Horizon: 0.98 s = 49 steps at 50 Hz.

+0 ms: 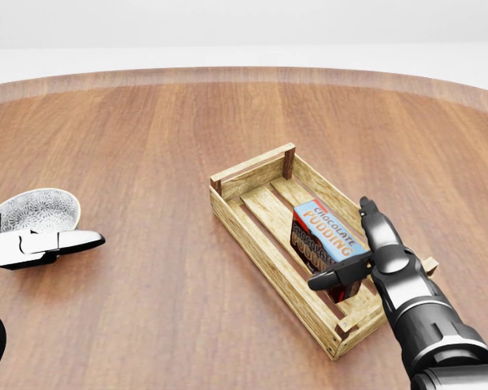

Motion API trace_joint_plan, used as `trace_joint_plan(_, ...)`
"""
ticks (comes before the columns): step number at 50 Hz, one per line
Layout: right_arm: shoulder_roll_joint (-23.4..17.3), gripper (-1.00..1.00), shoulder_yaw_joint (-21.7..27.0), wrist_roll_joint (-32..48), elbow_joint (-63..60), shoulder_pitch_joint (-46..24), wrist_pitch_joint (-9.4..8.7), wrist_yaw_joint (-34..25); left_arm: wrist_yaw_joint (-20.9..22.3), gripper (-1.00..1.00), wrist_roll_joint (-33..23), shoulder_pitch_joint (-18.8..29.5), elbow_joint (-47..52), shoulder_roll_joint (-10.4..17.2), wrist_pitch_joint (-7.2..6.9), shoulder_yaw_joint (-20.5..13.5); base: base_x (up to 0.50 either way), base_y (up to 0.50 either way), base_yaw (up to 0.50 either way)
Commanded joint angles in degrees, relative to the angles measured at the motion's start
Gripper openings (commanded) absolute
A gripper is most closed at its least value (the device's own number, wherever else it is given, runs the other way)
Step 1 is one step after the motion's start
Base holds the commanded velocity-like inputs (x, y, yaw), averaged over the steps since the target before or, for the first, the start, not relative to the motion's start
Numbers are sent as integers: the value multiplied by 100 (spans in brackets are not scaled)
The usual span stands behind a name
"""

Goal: Pick up the chocolate pudding and put it in the tray.

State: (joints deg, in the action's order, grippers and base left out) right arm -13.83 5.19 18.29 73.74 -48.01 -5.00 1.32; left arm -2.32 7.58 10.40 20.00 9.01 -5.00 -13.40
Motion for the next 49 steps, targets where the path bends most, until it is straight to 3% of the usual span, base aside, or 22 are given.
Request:
trace_joint_plan(1,-42,100,-17,-40,-145,-165,0,11,46,100,219,11,-41,-27,0,-65,0,0,0)
trace_joint_plan(16,-127,100,-92,-100,-1829,-236,0,-183,58,100,214,-2,-37,-28,0,-63,0,0,0)
trace_joint_plan(23,-100,100,-45,62,-4070,-38,0,-577,55,100,214,12,-43,-27,0,-62,0,0,0)
trace_joint_plan(28,-73,100,-10,133,-4908,35,0,-640,56,100,214,7,-33,-28,0,-60,0,0,0)
trace_joint_plan(49,-57,100,42,227,-7020,139,0,-867,59,100,219,-7,1,-31,0,-68,0,0,0)
